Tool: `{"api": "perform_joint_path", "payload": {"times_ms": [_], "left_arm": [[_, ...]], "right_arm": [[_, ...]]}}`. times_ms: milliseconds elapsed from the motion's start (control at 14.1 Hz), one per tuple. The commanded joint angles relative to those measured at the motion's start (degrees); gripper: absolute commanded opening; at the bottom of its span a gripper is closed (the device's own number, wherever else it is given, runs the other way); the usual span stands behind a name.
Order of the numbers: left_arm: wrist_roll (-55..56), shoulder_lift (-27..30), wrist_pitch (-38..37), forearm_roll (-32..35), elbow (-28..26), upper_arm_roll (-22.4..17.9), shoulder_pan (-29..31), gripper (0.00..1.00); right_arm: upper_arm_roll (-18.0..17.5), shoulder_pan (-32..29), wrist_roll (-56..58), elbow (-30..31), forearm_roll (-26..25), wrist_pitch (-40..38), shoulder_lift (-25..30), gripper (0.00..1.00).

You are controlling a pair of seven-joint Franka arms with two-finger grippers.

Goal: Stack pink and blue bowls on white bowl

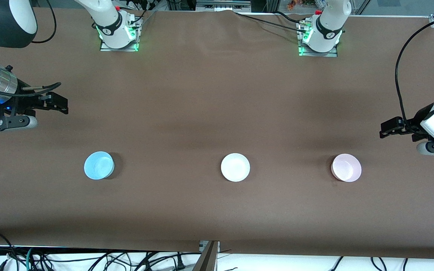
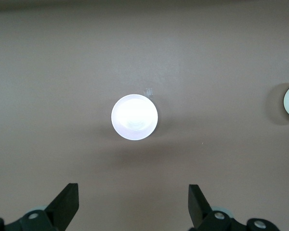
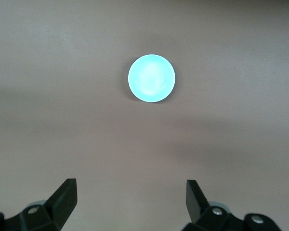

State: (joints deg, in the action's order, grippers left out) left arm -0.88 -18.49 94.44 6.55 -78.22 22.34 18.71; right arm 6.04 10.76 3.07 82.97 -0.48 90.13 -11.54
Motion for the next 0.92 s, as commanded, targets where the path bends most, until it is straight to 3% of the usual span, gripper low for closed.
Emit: {"api": "perform_joint_path", "payload": {"times_ms": [0, 425, 850], "left_arm": [[-1.2, 0.7, 0.5, 0.5, -0.5, -0.3, -0.1, 1.0], [-1.2, -1.4, 0.8, 1.0, -0.6, -0.5, 0.1, 1.0], [-1.2, -8.8, 9.0, 1.3, -1.6, -0.9, 2.1, 1.0]], "right_arm": [[0.2, -0.2, -0.4, 0.4, 1.0, 0.0, 0.6, 1.0], [0.2, -0.2, -1.6, 0.4, 0.9, 0.0, 0.6, 1.0], [0.2, -0.2, -1.6, 0.4, 0.9, 0.0, 0.6, 1.0]]}}
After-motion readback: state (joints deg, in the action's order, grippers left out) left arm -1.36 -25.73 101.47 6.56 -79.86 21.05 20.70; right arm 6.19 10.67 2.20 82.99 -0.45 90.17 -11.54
